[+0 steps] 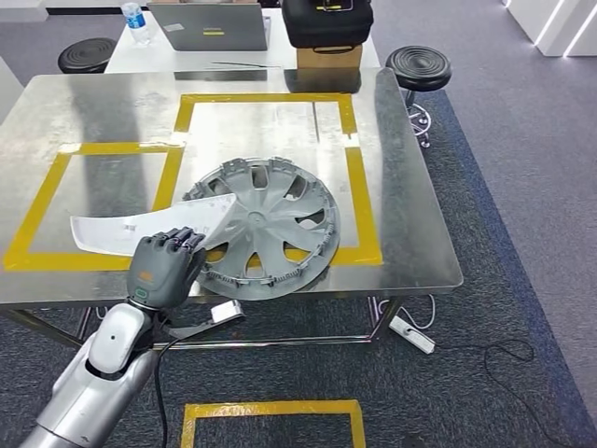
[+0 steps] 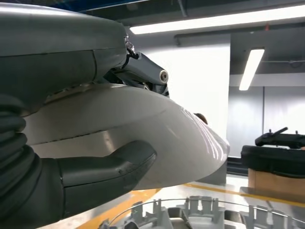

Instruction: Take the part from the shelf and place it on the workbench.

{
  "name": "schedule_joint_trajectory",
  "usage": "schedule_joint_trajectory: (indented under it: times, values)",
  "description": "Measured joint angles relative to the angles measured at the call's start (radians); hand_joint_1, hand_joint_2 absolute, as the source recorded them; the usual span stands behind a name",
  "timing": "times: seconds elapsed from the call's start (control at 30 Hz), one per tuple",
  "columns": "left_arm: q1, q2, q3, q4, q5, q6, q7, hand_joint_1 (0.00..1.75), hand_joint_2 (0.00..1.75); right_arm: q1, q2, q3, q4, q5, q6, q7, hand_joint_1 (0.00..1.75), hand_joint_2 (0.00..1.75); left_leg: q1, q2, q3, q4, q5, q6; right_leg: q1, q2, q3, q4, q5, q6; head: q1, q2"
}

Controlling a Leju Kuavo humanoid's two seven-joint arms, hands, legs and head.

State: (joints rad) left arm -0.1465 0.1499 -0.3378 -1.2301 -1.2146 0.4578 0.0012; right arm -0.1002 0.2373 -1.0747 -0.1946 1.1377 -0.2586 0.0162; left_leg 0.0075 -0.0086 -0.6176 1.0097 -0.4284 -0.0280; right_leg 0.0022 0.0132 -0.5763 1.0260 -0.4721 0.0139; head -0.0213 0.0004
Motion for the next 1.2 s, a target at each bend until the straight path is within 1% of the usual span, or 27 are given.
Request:
schedule_joint_trajectory:
  times: [0.1,0.2,0.27,0.4,0.63,0.73,0.83,0.97,1.2]
  values:
    - [-0.023,0.000,-0.003,0.004,0.000,-0.008,-0.023,1.75,1.75,-0.001,0.000,0.003,0.000,0.011,0.002,0.000,0.00,1.75,-0.001,-0.001,0.000,0.000,-0.001,0.005,0.000,-0.001,0.004,-0.008,0.003,0.007,0.000,0.000]
    - [-0.057,0.000,-0.006,0.011,0.000,-0.017,-0.029,1.75,1.75,-0.001,0.000,0.007,0.000,0.013,0.003,-0.001,0.00,1.75,-0.002,-0.001,0.000,0.000,-0.002,0.009,-0.002,-0.001,0.005,-0.012,0.005,0.019,0.000,0.000]
    - [-0.071,0.000,-0.007,0.016,0.000,-0.018,-0.029,1.75,1.75,-0.001,0.000,0.009,0.000,0.014,0.003,-0.001,0.00,1.75,-0.002,-0.001,0.000,0.000,-0.001,0.010,-0.002,-0.001,0.005,-0.013,0.005,0.022,0.000,0.000]
    - [-0.081,0.000,-0.011,0.022,0.000,-0.018,-0.029,1.75,1.75,-0.002,0.000,0.012,0.000,0.014,0.003,-0.001,0.00,1.75,-0.001,-0.001,0.001,0.000,0.001,0.011,-0.002,-0.001,0.004,-0.012,0.006,0.024,0.000,0.000]
    - [-0.087,0.000,-0.015,0.029,0.000,-0.017,-0.032,1.75,1.75,-0.002,0.000,0.017,0.000,0.017,0.004,-0.001,0.00,1.75,0.001,-0.001,0.001,-0.001,0.003,0.008,0.000,-0.001,0.002,-0.010,0.006,0.024,-0.001,0.000]
    - [-0.106,0.000,-0.019,0.036,0.000,-0.017,-0.043,1.75,1.75,-0.002,0.000,0.018,0.000,0.024,0.005,-0.002,0.00,1.75,0.002,-0.001,0.001,-0.001,0.004,0.008,0.001,-0.001,0.002,-0.010,0.006,0.023,-0.001,0.000]
    - [-0.164,0.000,-0.030,0.052,0.000,-0.033,-0.061,1.75,1.75,-0.003,0.000,0.020,0.000,0.033,0.008,-0.003,0.00,1.75,0.002,-0.001,0.001,-0.001,0.005,0.008,0.002,-0.001,0.002,-0.009,0.007,0.023,0.000,0.000]
    - [-0.284,-0.004,-0.066,0.095,0.000,-0.072,-0.085,1.75,1.75,-0.004,0.000,0.030,0.000,0.046,0.015,-0.003,0.00,1.75,0.002,-0.001,0.001,-0.001,0.006,0.008,0.002,-0.002,0.003,-0.009,0.008,0.023,0.000,0.000]
    - [-0.461,-0.036,-0.138,0.183,0.000,-0.110,-0.094,1.75,1.75,-0.006,0.000,0.047,0.000,0.065,0.022,0.003,0.00,1.75,0.002,-0.001,0.001,-0.001,0.007,0.008,0.002,-0.001,0.003,-0.009,0.010,0.023,0.000,0.000]
